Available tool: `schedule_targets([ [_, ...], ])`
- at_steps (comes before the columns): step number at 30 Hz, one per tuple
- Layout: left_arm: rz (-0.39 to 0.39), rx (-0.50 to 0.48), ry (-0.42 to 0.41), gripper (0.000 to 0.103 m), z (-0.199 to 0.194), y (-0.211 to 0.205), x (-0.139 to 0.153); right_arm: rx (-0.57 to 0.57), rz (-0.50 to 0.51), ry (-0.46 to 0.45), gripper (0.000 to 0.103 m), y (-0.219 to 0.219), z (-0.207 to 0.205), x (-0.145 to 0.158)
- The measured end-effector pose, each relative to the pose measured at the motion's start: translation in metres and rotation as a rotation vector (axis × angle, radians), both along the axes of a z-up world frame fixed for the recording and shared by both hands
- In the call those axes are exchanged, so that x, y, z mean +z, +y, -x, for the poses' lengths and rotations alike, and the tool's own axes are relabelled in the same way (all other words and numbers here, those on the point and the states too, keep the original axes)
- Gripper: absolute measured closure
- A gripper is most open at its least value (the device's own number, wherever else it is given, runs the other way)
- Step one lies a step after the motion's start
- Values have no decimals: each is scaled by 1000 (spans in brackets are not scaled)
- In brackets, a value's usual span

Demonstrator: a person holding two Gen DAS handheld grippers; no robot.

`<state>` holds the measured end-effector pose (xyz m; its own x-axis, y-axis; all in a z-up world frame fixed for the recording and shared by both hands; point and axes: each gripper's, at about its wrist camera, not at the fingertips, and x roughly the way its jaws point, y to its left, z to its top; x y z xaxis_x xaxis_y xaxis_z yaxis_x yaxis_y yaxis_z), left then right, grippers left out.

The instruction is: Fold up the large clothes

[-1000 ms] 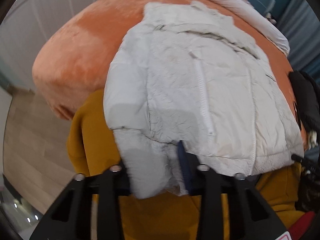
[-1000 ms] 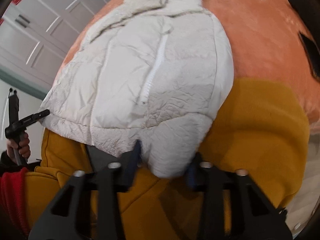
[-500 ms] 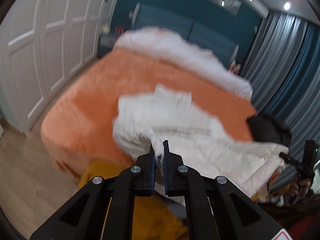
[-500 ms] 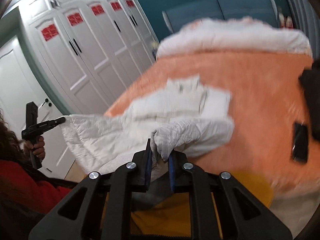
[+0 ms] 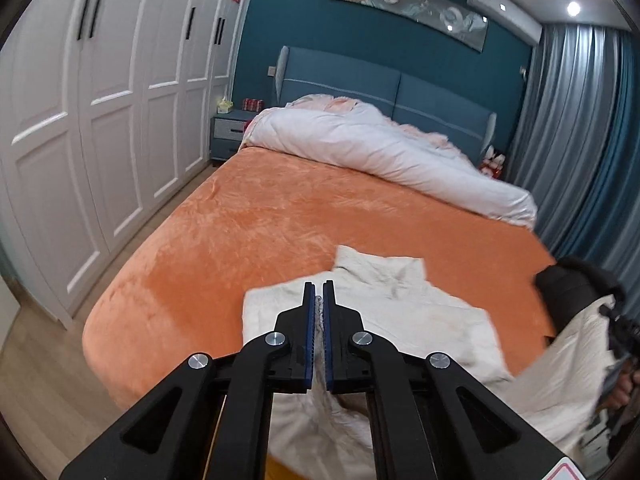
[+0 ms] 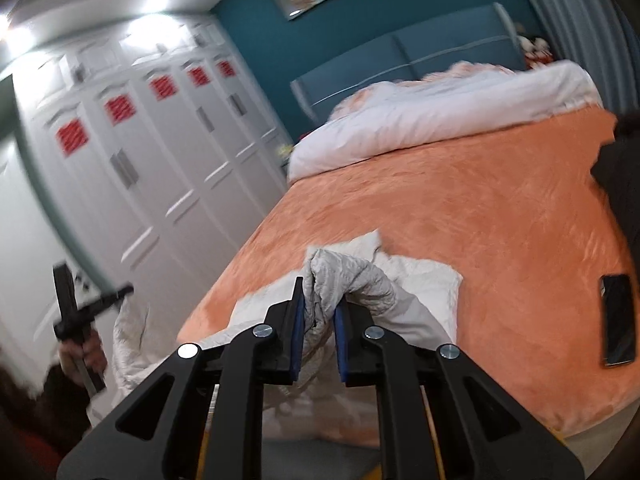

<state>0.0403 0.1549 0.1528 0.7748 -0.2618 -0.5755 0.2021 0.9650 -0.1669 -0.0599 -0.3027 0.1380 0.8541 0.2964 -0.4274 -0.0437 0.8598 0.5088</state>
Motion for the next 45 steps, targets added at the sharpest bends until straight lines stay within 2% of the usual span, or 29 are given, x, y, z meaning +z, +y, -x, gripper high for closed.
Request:
schedule_targets([
  [6, -129, 71, -17, 102, -85, -22, -31, -122, -50, 21, 91, -19, -78, -29],
  [11, -178, 138, 67, 101, -163, -30, -76, -193, -26, 92, 91, -23, -140, -66],
  [17, -227, 242, 152, 98, -213, -29, -132, -267, -15, 207, 85, -32, -190, -120],
  [19, -247, 264, 181, 93, -224, -28, -147, -291, -21, 236, 84, -34, -197, -136],
  [22, -270, 306, 224, 76, -227, -21, -164, -342, -43, 258, 82, -45, -197, -154],
  [23, -252, 302, 223, 76, -226, -19, -163, -355, -55, 259, 79, -48, -196, -155],
  [24, -231, 291, 213, 76, -222, -17, -160, -375, -72, 250, 73, -54, -189, -155],
  [27, -206, 233, 149, 70, -204, -23, -138, -413, -81, 203, 71, -62, -169, -143],
  [29, -204, 173, 99, 65, -189, -39, -120, -385, -56, 175, 71, -55, -163, -131],
  [31, -189, 102, 68, 62, -174, -59, -106, -311, 10, 138, 71, -28, -159, -114],
  [34, -140, 2, 34, 47, -152, -100, -94, -176, 144, 101, 71, 31, -165, -97],
  [36, -136, -58, 30, 43, -142, -130, -99, -89, 243, 92, 71, 71, -171, -96],
  [39, -194, -79, 39, 42, -142, -165, -121, -15, 389, 108, 71, 113, -185, -112],
  [45, -240, -27, 143, 42, -176, -180, -174, -52, 390, 232, 74, 101, -225, -154],
])
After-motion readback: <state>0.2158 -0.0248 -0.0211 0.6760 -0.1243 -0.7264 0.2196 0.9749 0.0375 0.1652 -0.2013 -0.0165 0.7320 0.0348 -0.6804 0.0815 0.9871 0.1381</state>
